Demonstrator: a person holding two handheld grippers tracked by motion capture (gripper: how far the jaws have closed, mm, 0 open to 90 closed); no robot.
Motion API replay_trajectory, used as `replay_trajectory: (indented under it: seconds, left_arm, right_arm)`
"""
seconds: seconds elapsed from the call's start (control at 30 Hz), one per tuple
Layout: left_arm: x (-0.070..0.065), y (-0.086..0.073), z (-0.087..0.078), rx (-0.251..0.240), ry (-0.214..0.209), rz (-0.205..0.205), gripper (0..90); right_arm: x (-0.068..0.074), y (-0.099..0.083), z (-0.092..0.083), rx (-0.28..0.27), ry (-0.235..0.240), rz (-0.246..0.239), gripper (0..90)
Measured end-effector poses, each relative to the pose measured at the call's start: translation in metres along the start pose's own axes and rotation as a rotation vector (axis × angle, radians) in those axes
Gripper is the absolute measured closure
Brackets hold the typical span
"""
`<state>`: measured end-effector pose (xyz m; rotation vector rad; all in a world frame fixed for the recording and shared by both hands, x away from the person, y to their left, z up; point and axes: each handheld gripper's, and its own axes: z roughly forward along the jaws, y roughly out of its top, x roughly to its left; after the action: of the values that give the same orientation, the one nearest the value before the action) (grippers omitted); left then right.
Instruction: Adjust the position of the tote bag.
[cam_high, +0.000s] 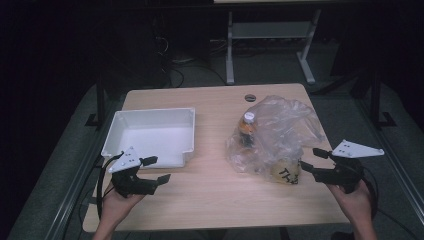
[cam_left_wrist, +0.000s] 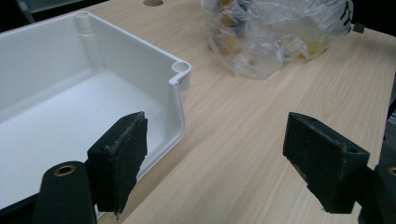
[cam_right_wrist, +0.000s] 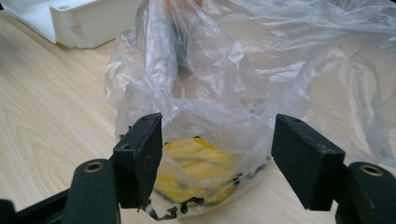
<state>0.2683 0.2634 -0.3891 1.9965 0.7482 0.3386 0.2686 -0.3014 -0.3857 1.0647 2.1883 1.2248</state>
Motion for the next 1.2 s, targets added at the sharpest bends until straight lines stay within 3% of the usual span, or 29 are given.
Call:
replay_trajectory:
  seconds: [0.1,0.23,0.37,0.6,0.77,0.87,1.07,1.2]
  left_arm:
    - [0.001,0.000,0.001,-0.011,-0.014,-0.019,21.1]
    - [-0.002,0.006,0.004,-0.011,-0.035,-0.012,21.3]
    - [-0.008,0.022,0.010,-0.023,-0.104,-0.002,21.2]
    - [-0.027,0.062,0.024,-0.003,-0.186,0.088,21.3]
    - [-0.039,0.082,0.035,0.011,-0.207,0.148,21.3]
    - [-0.045,0.089,0.043,0.012,-0.232,0.159,21.4]
    - [-0.055,0.103,0.057,0.024,-0.239,0.201,21.8]
    - [-0.059,0.112,0.067,0.024,-0.253,0.205,22.5]
  right_arm:
    - [-0.003,-0.002,-0.001,-0.002,0.001,0.009,32.7]
    - [-0.003,-0.003,-0.002,-0.002,-0.001,0.017,32.7]
    - [-0.006,-0.005,-0.007,-0.006,-0.012,0.027,32.5]
    - [-0.009,-0.005,-0.012,-0.023,-0.013,0.048,32.2]
    - [-0.009,-0.004,-0.012,-0.025,-0.006,0.045,32.1]
    - [-0.009,-0.004,-0.012,-0.020,-0.005,0.048,32.1]
    - [-0.009,-0.004,-0.014,-0.024,-0.008,0.048,32.1]
    - [-0.009,-0.004,-0.014,-0.021,-0.008,0.047,32.1]
